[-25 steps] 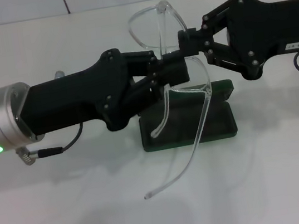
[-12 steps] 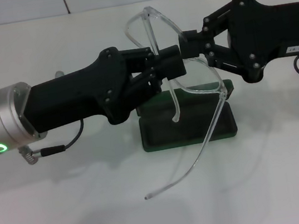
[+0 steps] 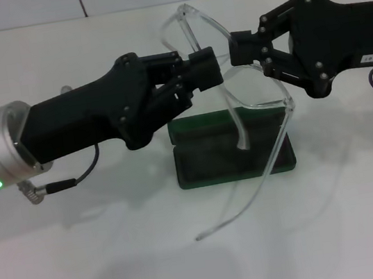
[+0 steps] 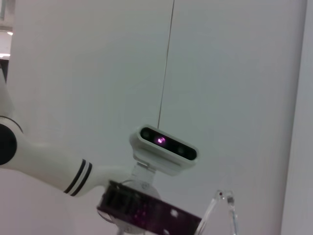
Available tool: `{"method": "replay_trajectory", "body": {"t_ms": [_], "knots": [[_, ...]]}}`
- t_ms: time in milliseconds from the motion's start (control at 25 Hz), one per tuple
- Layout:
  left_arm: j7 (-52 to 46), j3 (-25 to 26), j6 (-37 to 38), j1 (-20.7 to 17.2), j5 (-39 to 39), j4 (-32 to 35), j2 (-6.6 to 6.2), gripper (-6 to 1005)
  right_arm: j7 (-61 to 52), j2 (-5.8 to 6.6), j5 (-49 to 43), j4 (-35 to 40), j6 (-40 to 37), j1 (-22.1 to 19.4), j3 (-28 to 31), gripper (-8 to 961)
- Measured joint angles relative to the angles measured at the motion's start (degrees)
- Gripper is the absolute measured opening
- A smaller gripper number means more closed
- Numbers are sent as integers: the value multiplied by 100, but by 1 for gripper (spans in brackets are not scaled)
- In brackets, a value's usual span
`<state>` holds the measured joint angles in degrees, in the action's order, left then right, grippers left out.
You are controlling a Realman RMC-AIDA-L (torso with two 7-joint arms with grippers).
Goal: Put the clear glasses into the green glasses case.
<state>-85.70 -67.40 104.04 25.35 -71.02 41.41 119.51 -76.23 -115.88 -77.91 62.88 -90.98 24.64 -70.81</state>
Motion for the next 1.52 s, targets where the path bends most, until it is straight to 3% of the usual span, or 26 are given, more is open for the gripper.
{"method": "replay_trajectory", "body": {"t_ms": [1520], "knots": [[64,-1,-45,17,106,-222,-7,140,389,-5,260,-128,-58,63,-47,42]]}}
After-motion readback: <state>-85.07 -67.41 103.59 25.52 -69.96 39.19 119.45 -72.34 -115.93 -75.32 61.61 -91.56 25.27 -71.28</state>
